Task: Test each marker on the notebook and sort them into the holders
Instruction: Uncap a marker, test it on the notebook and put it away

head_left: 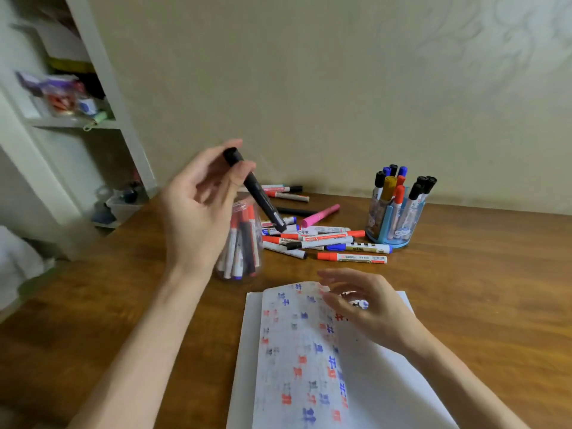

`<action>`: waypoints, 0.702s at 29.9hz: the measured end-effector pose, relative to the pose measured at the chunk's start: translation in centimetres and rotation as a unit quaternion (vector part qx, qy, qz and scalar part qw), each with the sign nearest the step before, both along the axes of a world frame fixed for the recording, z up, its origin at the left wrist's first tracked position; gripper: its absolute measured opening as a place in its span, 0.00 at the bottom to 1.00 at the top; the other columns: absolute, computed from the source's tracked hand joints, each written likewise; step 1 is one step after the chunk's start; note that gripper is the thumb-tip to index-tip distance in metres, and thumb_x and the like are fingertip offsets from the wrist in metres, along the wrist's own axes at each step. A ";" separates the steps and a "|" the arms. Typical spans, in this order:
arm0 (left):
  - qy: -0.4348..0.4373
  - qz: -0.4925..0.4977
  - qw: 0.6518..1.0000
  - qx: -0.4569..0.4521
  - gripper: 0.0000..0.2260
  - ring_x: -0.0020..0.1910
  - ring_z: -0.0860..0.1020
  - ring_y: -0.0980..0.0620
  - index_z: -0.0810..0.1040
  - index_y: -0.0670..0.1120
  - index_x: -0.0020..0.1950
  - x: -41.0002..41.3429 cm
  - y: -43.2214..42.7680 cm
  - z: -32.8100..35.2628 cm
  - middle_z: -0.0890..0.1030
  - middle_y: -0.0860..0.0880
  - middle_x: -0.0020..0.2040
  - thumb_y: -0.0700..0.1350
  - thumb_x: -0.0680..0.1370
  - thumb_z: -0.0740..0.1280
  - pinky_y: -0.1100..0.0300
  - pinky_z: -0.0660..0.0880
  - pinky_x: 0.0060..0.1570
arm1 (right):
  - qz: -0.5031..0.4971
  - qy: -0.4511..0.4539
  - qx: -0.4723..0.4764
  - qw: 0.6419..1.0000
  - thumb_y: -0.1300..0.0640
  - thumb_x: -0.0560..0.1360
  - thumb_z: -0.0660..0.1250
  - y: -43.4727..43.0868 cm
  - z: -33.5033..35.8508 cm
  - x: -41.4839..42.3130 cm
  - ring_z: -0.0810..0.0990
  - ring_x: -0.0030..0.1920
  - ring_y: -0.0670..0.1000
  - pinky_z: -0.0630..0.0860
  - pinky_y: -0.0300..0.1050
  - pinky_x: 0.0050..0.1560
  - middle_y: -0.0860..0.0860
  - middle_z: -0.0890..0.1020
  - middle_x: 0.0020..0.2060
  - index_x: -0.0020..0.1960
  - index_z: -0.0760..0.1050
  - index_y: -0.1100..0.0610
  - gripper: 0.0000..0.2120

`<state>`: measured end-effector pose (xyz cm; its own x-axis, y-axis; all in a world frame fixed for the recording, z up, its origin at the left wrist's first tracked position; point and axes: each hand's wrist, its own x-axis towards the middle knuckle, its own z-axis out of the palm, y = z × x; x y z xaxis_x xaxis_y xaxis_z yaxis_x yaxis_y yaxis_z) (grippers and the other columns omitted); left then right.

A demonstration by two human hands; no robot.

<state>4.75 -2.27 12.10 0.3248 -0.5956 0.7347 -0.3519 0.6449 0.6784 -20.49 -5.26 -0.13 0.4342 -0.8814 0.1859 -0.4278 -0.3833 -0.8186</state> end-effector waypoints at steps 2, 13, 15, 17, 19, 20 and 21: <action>-0.030 0.055 0.997 -0.054 0.14 0.55 0.85 0.49 0.78 0.46 0.65 2.1 -0.2 2.2 0.85 0.47 0.55 0.48 0.81 0.71 0.56 0.80 0.56 | -0.013 0.007 0.007 1.000 0.55 0.81 0.72 -0.2 0.3 0.8 0.83 0.56 0.38 0.83 0.41 0.56 0.37 0.85 0.55 0.66 0.83 0.48 0.13; -0.175 0.147 0.970 0.081 0.09 0.55 0.81 0.60 0.80 0.48 0.59 6.1 -3.6 -0.9 0.83 0.55 0.57 0.45 0.79 0.72 0.73 0.76 0.52 | -0.011 0.046 -0.015 0.999 0.58 0.82 0.70 -0.8 0.7 5.8 0.83 0.54 0.40 0.81 0.32 0.52 0.40 0.84 0.56 0.62 0.83 0.46 0.12; -0.207 0.160 0.960 0.100 0.08 0.53 0.79 0.62 0.81 0.49 0.58 6.2 -3.7 -1.6 0.82 0.55 0.58 0.46 0.80 0.71 0.77 0.74 0.47 | -0.002 0.050 -0.019 0.999 0.60 0.81 0.69 -0.9 0.7 6.1 0.82 0.56 0.39 0.80 0.32 0.54 0.39 0.84 0.56 0.62 0.83 0.45 0.14; -0.232 0.171 0.951 0.110 0.07 0.51 0.77 0.67 0.82 0.49 0.57 6.3 -3.7 -1.9 0.83 0.53 0.57 0.46 0.80 0.71 0.78 0.72 0.45 | 0.006 0.053 -0.017 0.998 0.61 0.81 0.69 -0.9 0.7 6.3 0.81 0.57 0.38 0.80 0.32 0.55 0.39 0.83 0.57 0.61 0.82 0.43 0.15; -0.245 0.176 0.948 0.103 0.07 0.50 0.76 0.70 0.82 0.48 0.57 6.4 -3.6 -2.0 0.83 0.52 0.56 0.47 0.80 0.70 0.79 0.72 0.46 | 0.002 0.051 -0.017 0.999 0.61 0.81 0.69 -0.9 0.7 6.3 0.82 0.57 0.40 0.81 0.34 0.55 0.40 0.83 0.57 0.60 0.83 0.43 0.15; -0.245 0.180 0.948 0.093 0.08 0.51 0.77 0.68 0.82 0.48 0.58 6.4 -3.4 -2.0 0.83 0.52 0.56 0.47 0.81 0.70 0.79 0.71 0.48 | -0.007 0.052 -0.021 0.998 0.61 0.81 0.69 -1.0 0.8 6.2 0.82 0.56 0.40 0.82 0.35 0.55 0.40 0.83 0.56 0.60 0.83 0.44 0.14; -0.241 0.185 0.949 0.081 0.09 0.53 0.77 0.65 0.82 0.47 0.59 6.2 -3.1 -2.1 0.83 0.51 0.57 0.48 0.81 0.69 0.80 0.71 0.50 | -0.021 0.056 -0.028 0.998 0.61 0.81 0.70 -1.2 0.8 6.0 0.82 0.54 0.41 0.82 0.36 0.53 0.40 0.83 0.55 0.60 0.83 0.45 0.14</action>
